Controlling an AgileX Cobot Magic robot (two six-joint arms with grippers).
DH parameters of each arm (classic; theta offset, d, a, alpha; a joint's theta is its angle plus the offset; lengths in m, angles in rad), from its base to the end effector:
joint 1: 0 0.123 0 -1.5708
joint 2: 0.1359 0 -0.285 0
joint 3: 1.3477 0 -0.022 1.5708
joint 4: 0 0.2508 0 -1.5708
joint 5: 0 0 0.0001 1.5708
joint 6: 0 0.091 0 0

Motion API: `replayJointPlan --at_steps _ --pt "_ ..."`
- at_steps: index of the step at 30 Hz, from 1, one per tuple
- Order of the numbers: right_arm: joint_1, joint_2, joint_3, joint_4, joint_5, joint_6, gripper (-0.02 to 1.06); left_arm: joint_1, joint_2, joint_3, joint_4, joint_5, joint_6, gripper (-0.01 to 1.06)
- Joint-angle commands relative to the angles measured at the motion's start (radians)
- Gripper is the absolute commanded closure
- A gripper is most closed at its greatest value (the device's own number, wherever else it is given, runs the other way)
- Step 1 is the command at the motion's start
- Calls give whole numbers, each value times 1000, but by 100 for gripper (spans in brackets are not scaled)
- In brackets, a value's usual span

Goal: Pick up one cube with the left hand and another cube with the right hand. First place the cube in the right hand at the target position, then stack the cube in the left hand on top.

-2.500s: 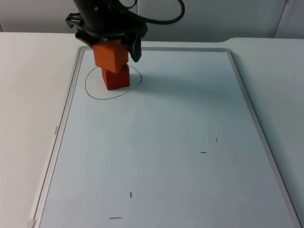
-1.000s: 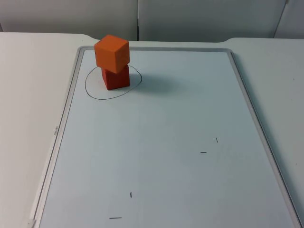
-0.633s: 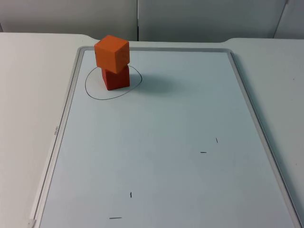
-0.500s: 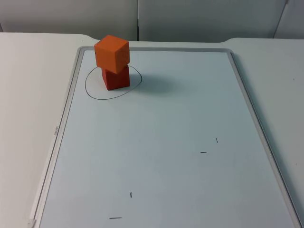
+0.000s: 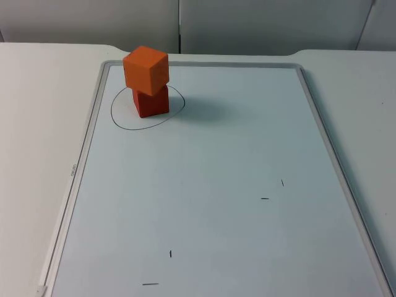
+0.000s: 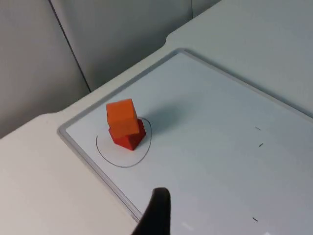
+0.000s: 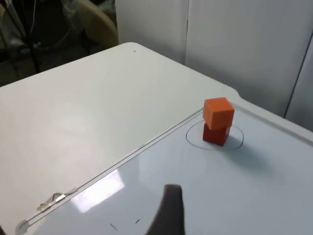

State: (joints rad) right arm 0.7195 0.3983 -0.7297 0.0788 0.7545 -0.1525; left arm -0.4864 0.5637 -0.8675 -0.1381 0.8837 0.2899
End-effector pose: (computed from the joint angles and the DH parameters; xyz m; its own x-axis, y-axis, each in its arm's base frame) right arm 0.0424 0.0437 0.3602 -0.1796 -0.2834 -0.9420 -0.7166 0.6937 -0.0720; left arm 0.0709 -0.0484 0.3799 -0.2962 0.3822 -0.8753 0.6199 0.7741 0.1283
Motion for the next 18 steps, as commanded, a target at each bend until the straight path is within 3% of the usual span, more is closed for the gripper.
replayJointPlan --at_steps 1,7,9,11,18 --pt "-1 -57 50 23 37 22 31 -5 -147 110 13 -24 -71 25" --pt "-1 -118 95 30 88 47 31 -5 -327 168 53 19 -175 25" --pt "-1 -147 112 28 119 47 31 -5 -402 172 63 68 -222 25" --pt "-1 -189 138 30 136 47 31 -5 -489 179 65 134 -225 25" --pt "-1 -288 198 30 147 76 31 -5 -564 238 72 197 -265 25"
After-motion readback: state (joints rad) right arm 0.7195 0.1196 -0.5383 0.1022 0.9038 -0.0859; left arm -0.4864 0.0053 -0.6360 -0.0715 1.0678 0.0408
